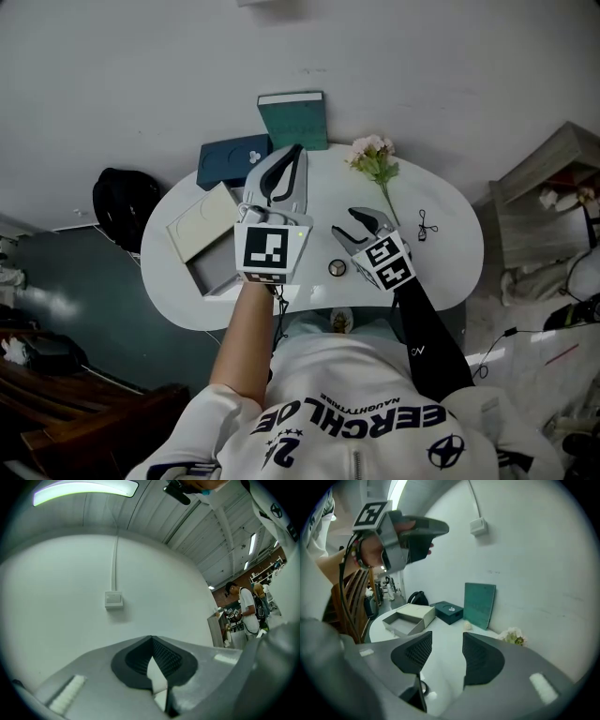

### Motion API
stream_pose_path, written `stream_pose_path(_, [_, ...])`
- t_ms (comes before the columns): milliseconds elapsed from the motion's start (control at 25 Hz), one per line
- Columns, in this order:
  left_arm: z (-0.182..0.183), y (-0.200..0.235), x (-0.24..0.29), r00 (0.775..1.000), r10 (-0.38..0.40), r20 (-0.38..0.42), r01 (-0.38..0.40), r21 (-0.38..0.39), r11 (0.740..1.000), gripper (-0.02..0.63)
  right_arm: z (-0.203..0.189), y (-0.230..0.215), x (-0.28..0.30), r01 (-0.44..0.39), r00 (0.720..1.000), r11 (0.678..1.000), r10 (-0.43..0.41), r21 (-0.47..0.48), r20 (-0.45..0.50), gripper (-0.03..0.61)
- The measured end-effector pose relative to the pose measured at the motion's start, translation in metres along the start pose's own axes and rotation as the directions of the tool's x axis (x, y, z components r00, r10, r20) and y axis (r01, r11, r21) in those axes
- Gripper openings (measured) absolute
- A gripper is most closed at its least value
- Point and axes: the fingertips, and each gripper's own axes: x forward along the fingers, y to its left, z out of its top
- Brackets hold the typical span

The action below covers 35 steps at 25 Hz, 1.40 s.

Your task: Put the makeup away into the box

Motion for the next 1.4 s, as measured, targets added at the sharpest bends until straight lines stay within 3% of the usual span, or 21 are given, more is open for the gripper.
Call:
stream_pose_path(200, [-0.001, 0.003, -0.007, 1.0, 0.011, -0.006, -0.011, 0.001, 1.0, 0.002, -0.049, 0.036, 0.025, -0.097, 0.987, 0.995, 0.098, 0.013, -0.126, 0.238])
stream_pose_path(400, [-0.002, 0.007, -0.012, 1.0, 0.013, -0.006, -0.013, -0.019, 1.0, 0.002, -0.097, 0.067, 0.041, -0.179, 0.95, 0.984, 0.177, 0.017, -0.258, 0.26])
stream_pose_path(600, [-0.004, 0.012, -0.015, 1.0, 0.024, -0.012, -0.024, -0.028, 0.999, 0.002, -0.151, 0.084, 0.048, -0.199, 0.895, 0.98, 0.18, -0.004, -0.407, 0.327])
stream_pose_path(680, [-0.006, 0.013, -0.017, 1.0, 0.027, -0.015, -0.028, -0.031, 0.999, 0.002, -0.174, 0.087, 0.049, -0.19, 0.877, 0.982, 0.158, -0.025, -0.454, 0.325])
stream_pose_path(800, [-0.007, 0.016, -0.02, 0.999, 0.032, -0.018, -0.032, -0.033, 0.999, 0.002, -0.181, 0.087, 0.05, -0.167, 0.895, 0.985, 0.136, -0.036, -0.424, 0.247])
stream_pose_path(1000, [-0.006, 0.021, -0.022, 0.999, 0.037, -0.015, -0.037, -0.037, 0.999, 0.002, -0.179, 0.089, 0.05, -0.176, 0.896, 0.984, 0.144, -0.037, -0.42, 0.247])
stream_pose_path(1200, [-0.008, 0.02, -0.021, 0.999, 0.03, -0.021, -0.031, -0.036, 0.999, 0.002, -0.176, 0.085, 0.048, -0.155, 0.91, 0.988, 0.154, 0.028, -0.384, 0.247])
stream_pose_path(1400, [-0.008, 0.02, -0.021, 0.999, 0.035, -0.019, -0.036, -0.031, 0.999, 0.002, -0.143, 0.06, 0.047, -0.073, 0.955, 0.996, 0.082, 0.043, -0.284, 0.246])
